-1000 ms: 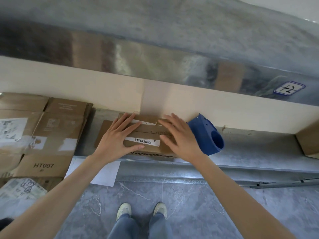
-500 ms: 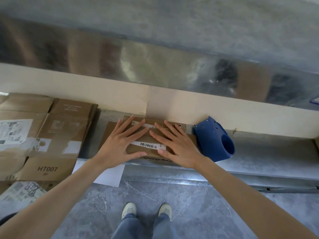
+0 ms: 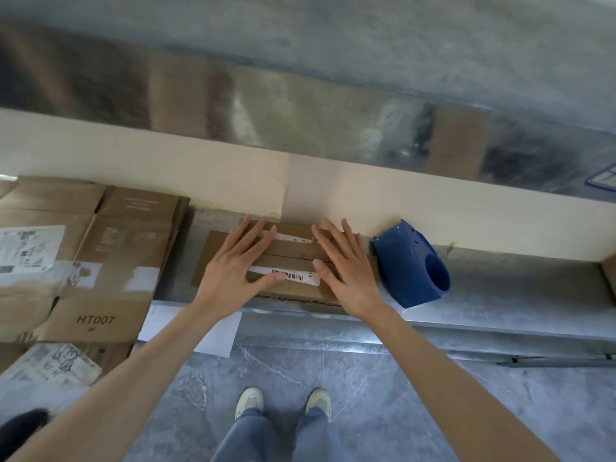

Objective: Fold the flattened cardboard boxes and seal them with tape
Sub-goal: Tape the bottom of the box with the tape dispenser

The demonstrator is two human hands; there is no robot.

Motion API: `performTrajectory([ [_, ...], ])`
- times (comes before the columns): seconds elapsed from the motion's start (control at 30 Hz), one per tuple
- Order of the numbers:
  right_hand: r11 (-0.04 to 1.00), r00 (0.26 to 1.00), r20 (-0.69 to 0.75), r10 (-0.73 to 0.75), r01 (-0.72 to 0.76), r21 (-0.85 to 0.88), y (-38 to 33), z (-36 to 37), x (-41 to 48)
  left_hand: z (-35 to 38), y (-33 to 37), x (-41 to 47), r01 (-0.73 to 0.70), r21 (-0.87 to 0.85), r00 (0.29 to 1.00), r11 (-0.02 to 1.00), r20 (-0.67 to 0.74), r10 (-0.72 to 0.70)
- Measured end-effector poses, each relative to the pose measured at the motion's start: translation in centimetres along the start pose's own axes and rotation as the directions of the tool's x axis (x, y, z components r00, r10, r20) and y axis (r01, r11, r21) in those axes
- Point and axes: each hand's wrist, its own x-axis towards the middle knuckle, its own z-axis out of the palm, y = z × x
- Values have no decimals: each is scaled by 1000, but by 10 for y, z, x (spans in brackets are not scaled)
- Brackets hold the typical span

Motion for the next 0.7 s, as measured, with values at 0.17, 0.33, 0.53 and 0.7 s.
performTrajectory([
  [0.17, 940, 978, -107, 180, -140, 311, -3, 6, -5, 3, 2, 0, 98, -277, 990, 956, -73, -123],
  [0.33, 769, 932, -63, 356, -254, 587, -6, 11, -9, 9, 3, -2, 169, -421, 971, 891, -82, -223],
  [0.53, 905, 960, -67, 271, -231, 357, -2, 2, -7, -6, -3, -3, 2, -270, 999, 963, 40, 9],
  [0.7, 976, 988, 26, -151, 153, -155, 0, -3, -5, -8, -10, -1, -214, -12, 972, 977, 97, 214],
])
